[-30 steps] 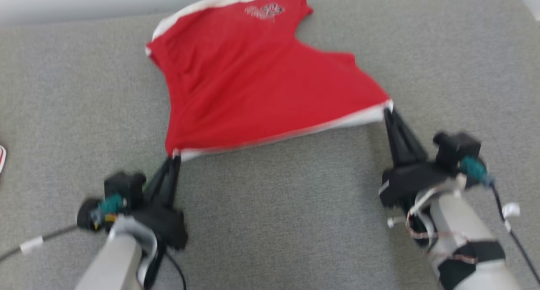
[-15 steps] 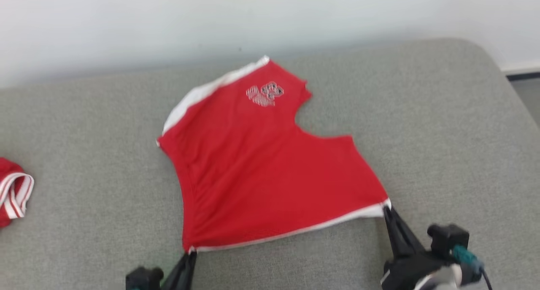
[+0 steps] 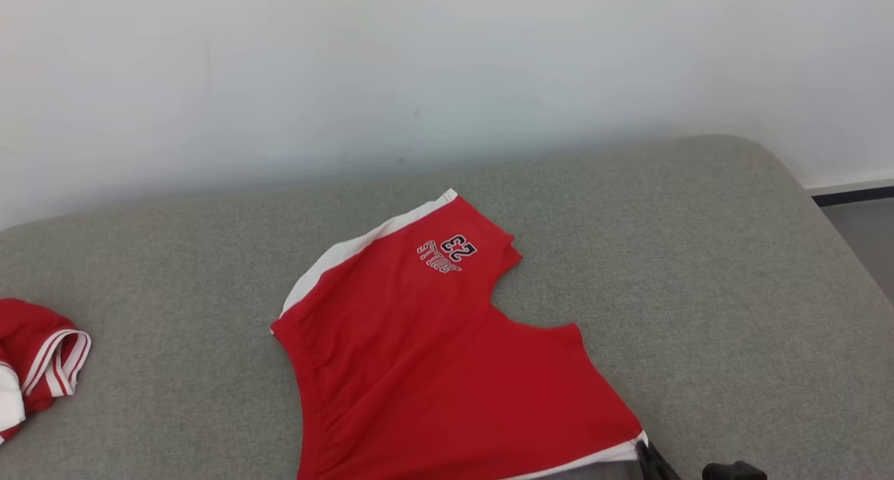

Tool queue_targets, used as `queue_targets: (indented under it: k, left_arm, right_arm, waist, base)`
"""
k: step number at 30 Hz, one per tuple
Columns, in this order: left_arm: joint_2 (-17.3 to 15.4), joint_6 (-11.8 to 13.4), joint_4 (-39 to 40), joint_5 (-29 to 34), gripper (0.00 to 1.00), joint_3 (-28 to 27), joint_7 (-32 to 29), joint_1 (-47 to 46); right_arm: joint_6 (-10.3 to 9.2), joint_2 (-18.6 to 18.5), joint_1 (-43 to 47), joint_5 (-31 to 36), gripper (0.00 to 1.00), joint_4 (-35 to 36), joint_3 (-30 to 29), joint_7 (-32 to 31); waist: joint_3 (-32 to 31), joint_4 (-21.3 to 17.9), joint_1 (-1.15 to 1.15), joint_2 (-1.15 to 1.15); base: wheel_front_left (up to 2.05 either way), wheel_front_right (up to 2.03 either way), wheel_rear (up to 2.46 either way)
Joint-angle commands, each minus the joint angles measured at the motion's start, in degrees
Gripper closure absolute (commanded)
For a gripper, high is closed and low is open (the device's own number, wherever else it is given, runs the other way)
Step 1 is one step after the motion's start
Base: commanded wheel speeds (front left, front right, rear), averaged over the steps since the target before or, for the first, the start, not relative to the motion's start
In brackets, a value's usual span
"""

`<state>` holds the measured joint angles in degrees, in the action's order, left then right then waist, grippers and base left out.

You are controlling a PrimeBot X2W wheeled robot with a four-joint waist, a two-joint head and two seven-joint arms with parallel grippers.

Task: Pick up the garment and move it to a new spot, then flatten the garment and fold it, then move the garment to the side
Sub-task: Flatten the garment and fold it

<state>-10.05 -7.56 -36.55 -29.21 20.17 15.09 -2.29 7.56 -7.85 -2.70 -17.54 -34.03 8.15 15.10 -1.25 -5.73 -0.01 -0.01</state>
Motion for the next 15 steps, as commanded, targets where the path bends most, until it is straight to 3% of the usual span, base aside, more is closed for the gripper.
queue_targets:
  k: [1, 9, 15]
  left_arm:
    - [-0.02, 0.17, -0.10, -0.30, 1.00, -0.23, 0.11, 1.77]
    - [0.65, 0.17, 1.45, 0.17, 1.00, -1.72, 0.12, 4.96]
    - [0.37, 0.17, 4.80, -0.31, 1.00, -0.18, 0.13, 4.88]
  right_arm:
    - [-0.14, 0.12, 0.97, 0.66, 1.00, -0.04, 0.08, 0.06]
    - [-0.14, 0.01, 4.26, 1.00, 1.00, -0.32, 0.08, 0.06]
    - [-0.14, -0.15, 4.08, 1.72, 1.00, 3.21, -1.76, 0.06]
  waist:
    - [-0.98, 0.00, 0.01, 0.01]
    - [-1.96, 0.63, 0.01, 0.01]
    - [-0.64, 1.66, 0.01, 0.01]
  base:
    - [0.00, 0.00, 0.00]
    - [0.00, 0.00, 0.00]
    - [0.00, 0.00, 0.00]
